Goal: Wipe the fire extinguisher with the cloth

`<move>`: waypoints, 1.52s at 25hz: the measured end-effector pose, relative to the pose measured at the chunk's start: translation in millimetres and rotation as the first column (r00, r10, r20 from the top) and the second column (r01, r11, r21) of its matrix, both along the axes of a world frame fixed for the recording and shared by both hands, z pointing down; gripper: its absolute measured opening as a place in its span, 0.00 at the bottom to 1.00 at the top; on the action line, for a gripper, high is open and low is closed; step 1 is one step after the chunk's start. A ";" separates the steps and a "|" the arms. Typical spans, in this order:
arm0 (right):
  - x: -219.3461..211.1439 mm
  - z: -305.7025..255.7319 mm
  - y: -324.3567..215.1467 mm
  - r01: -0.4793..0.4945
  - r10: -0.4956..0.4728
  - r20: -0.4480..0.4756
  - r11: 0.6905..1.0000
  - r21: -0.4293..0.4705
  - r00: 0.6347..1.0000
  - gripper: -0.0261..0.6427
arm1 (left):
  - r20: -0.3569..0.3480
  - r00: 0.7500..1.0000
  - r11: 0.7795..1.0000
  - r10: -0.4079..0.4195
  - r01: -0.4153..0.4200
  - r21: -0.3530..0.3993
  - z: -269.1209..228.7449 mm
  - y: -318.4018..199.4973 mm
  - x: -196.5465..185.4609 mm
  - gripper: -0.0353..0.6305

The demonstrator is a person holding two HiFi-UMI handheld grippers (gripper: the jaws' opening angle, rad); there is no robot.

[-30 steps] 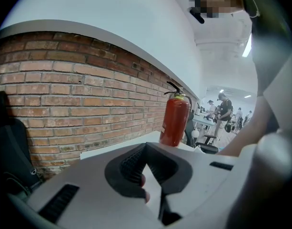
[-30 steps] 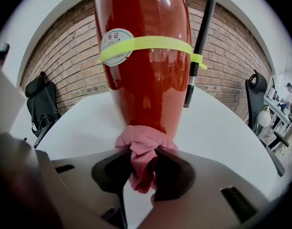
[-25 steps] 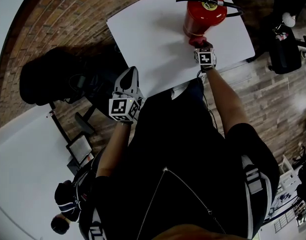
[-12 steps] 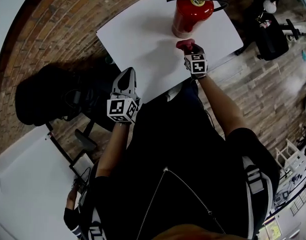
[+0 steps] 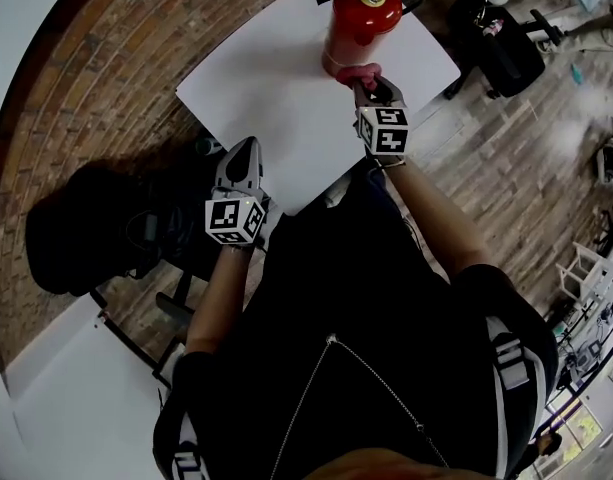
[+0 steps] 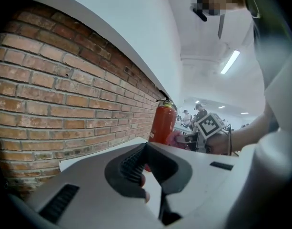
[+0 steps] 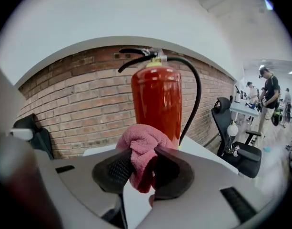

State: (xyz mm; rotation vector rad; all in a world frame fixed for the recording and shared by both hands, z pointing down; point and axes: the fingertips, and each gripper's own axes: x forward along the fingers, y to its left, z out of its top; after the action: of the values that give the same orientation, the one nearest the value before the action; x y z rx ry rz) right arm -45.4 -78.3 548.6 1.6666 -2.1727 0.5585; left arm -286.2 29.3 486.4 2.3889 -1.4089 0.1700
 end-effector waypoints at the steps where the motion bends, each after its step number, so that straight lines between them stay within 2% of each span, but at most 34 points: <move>1: -0.5 -13.4 -0.6 -0.018 0.018 0.004 1.000 0.016 1.000 0.21 | -0.003 1.000 1.000 0.008 -0.008 0.004 -0.6 -0.1 -1.4 0.08; 8: -7.0 -93.4 -11.5 -0.104 0.102 0.017 0.989 0.107 0.995 0.21 | -0.022 0.999 0.999 0.034 -0.033 0.024 -6.1 2.2 -12.3 0.08; 13: -8.6 -118.3 -27.0 -0.141 0.144 -0.014 0.981 0.135 0.989 0.21 | -0.030 0.999 0.999 0.029 -0.028 0.033 -8.8 5.0 -22.0 0.08; 27: -12.6 -102.9 -41.6 -0.248 0.256 -0.066 0.963 0.103 0.964 0.21 | -0.047 0.997 0.998 -0.055 0.056 0.023 -2.1 13.8 -60.1 0.08; 38: -14.6 -74.0 -44.2 -0.274 0.281 -0.088 0.958 0.085 0.956 0.21 | -0.037 0.996 0.997 -0.082 0.082 0.002 7.9 14.2 -74.6 0.08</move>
State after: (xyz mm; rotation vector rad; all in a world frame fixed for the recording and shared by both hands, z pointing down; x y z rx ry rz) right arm -60.0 -122.4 474.6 2.0111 -1.9221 0.4631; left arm -360.7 43.5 494.3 2.3201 -1.4884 0.1009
